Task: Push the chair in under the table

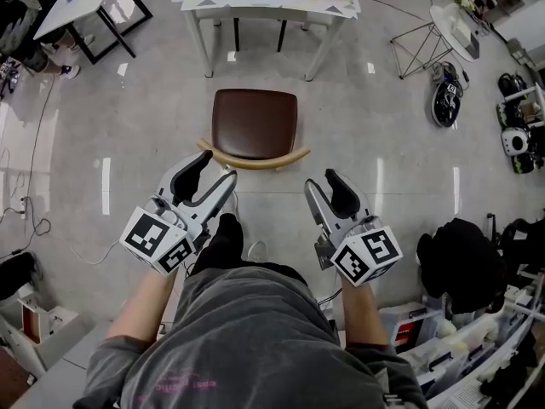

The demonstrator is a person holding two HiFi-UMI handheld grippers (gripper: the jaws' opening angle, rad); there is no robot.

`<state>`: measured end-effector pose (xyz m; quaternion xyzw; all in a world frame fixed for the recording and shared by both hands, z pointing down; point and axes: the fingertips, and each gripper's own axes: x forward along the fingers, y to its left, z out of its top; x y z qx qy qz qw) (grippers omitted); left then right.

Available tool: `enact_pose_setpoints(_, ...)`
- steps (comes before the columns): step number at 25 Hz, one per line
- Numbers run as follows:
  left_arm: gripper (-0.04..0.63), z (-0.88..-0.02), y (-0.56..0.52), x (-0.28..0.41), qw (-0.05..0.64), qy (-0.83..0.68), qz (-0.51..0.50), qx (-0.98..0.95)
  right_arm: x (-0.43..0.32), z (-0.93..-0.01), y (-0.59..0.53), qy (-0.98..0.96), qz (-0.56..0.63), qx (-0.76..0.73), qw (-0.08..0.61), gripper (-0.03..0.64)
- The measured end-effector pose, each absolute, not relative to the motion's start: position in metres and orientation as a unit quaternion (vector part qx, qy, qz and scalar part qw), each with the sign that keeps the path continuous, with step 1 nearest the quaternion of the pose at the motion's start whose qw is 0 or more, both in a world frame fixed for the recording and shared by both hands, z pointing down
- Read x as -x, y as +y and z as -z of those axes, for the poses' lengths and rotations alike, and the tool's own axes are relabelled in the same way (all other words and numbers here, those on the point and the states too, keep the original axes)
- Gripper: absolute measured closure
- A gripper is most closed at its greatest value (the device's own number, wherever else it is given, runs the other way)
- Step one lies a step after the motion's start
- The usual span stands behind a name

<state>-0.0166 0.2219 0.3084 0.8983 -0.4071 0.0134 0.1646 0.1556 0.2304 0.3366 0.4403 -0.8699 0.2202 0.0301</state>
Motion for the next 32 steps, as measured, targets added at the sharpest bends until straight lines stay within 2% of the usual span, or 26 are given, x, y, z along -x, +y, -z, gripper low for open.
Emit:
enact_pose_setpoints(23,0.368,-0.355,0.053,0.099,0.214,-0.362,-0.044,-0.906,-0.071,-0.373,0.068,-0.844,-0.256,-0.466,0.074,0.442)
enact_pose_setpoints(32,0.368,-0.382,0.016,0.118,0.235,-0.351,-0.055,-0.905,-0.06,-0.398,0.036,-0.827,-0.274,-0.483,0.09,0.442)
